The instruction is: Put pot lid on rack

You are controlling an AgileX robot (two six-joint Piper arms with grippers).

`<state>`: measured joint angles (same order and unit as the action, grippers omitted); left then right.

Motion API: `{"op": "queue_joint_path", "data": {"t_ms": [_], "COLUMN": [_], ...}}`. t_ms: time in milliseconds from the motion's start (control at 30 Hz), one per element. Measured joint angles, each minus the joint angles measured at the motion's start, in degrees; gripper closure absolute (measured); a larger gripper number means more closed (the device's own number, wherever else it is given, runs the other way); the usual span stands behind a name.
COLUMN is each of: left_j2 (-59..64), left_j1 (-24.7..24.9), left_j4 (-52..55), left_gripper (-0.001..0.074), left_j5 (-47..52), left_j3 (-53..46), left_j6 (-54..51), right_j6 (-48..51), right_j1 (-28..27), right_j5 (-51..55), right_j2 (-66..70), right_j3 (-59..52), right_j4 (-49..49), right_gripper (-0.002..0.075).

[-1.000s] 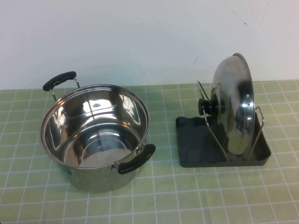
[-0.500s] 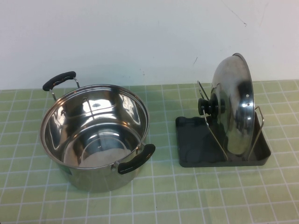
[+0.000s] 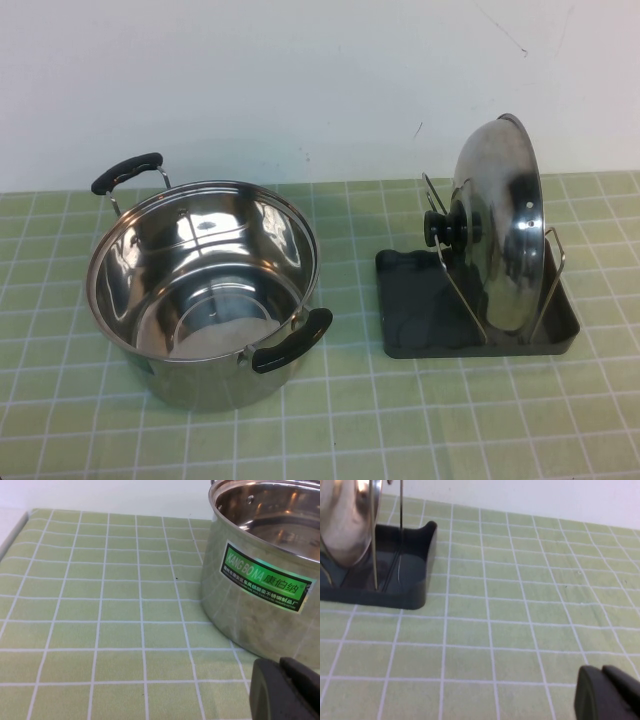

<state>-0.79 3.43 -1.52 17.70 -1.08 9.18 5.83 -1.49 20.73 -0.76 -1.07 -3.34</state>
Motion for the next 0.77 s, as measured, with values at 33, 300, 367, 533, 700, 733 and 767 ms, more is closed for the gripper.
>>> {"op": "queue_joint_path", "data": {"t_ms": [33, 300, 367, 533, 700, 733, 767], "left_j2": [0.0, 0.0, 0.0, 0.0, 0.0, 0.0, 0.0], "left_j1": [0.0, 0.0, 0.0, 0.0, 0.0, 0.0, 0.0], "left_j4": [0.0, 0.0, 0.0, 0.0, 0.0, 0.0, 0.0], "left_gripper": [0.0736, 0.0736, 0.0736, 0.0737, 0.0737, 0.0737, 0.0737], "left_j5": [0.0, 0.0, 0.0, 0.0, 0.0, 0.0, 0.0], "left_j3": [0.0, 0.0, 0.0, 0.0, 0.0, 0.0, 0.0], "left_j6": [0.0, 0.0, 0.0, 0.0, 0.0, 0.0, 0.0], "right_j6": [-1.2, -2.8, -2.8, -2.8, -2.8, -2.8, -2.8], "right_j1": [-0.3, -2.1, -2.1, -2.1, -2.1, -2.0, -2.0], "right_j5": [0.0, -0.1, -0.1, -0.1, -0.1, -0.1, -0.1], "right_j2": [0.0, 0.0, 0.0, 0.0, 0.0, 0.0, 0.0], "right_j3": [0.0, 0.0, 0.0, 0.0, 0.0, 0.0, 0.0], "right_j4": [0.0, -0.1, -0.1, -0.1, -0.1, -0.1, -0.1], "right_gripper": [0.0727, 0.0727, 0.0727, 0.0727, 0.0727, 0.0727, 0.0727]}}
